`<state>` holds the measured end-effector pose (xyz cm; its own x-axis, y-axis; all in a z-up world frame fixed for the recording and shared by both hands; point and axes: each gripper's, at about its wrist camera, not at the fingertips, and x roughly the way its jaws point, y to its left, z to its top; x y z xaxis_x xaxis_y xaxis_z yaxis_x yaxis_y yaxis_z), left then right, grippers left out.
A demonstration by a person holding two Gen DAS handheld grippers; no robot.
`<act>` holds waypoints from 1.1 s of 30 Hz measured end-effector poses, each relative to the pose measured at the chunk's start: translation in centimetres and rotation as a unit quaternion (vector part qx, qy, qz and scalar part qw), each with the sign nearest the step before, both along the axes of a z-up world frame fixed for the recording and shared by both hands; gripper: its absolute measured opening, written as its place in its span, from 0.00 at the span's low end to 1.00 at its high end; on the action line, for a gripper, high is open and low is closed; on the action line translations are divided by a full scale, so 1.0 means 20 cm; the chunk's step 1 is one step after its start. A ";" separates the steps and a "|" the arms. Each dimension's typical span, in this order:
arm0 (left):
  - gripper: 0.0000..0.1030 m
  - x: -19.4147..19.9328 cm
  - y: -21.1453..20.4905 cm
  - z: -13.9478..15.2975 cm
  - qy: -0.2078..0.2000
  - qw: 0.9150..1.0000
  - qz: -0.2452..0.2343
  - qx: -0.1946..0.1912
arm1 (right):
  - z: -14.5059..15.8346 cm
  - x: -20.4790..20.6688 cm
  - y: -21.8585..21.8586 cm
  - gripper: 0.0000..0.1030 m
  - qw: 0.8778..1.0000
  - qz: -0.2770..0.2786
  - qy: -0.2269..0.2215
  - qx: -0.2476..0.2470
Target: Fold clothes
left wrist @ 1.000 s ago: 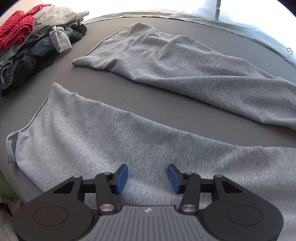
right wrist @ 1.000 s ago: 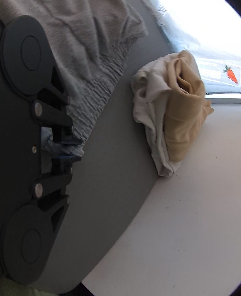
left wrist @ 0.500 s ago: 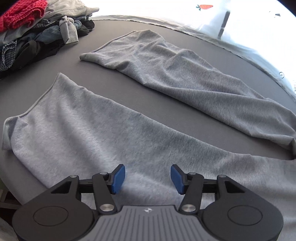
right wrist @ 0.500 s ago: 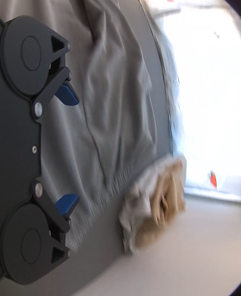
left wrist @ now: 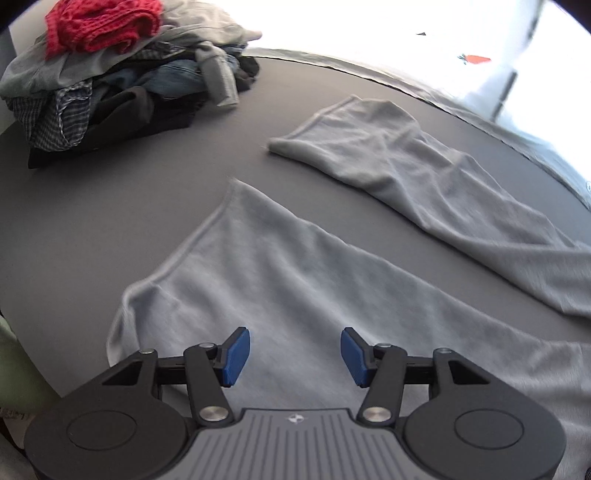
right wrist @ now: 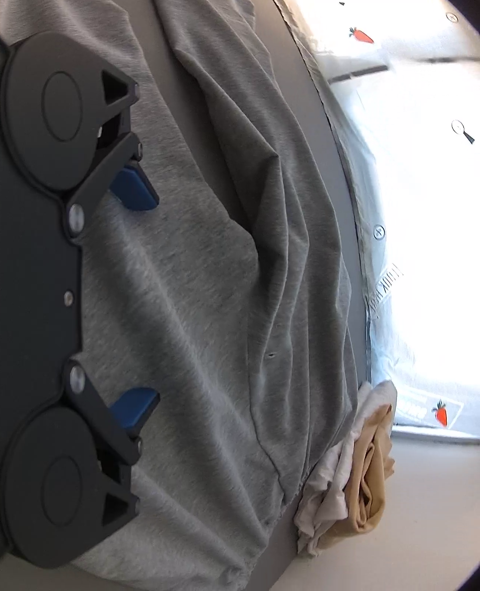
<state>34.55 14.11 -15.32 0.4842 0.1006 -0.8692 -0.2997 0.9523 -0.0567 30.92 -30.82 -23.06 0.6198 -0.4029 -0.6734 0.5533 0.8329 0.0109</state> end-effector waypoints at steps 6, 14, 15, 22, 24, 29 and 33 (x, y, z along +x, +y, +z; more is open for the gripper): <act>0.54 0.22 0.22 -0.02 -0.007 1.000 -0.012 -0.009 | -0.03 -0.01 0.04 1.00 0.999 -0.036 -0.021 -0.024; 0.54 0.70 0.38 -0.07 -0.036 0.998 -0.051 -0.027 | -0.02 0.00 0.04 1.00 0.999 -0.039 -0.021 -0.023; 0.55 0.76 0.38 -0.08 -0.035 0.998 -0.055 -0.021 | -0.02 0.00 0.04 1.00 0.999 -0.039 -0.021 -0.023; 0.57 1.05 0.31 -0.20 -0.022 0.995 -0.097 0.012 | -0.03 0.02 0.05 1.00 0.998 -0.050 -0.020 -0.025; 0.37 1.05 0.28 -0.20 -0.030 0.992 -0.118 0.021 | -0.03 0.02 0.05 1.00 0.998 -0.051 -0.020 -0.024; 0.05 1.03 0.25 -0.16 -0.034 0.994 -0.100 0.022 | -0.03 0.02 0.04 1.00 0.998 -0.052 -0.020 -0.024; 0.04 0.93 0.33 -0.03 -0.050 0.997 -0.061 0.021 | -0.03 0.01 0.04 1.00 0.998 -0.050 -0.021 -0.024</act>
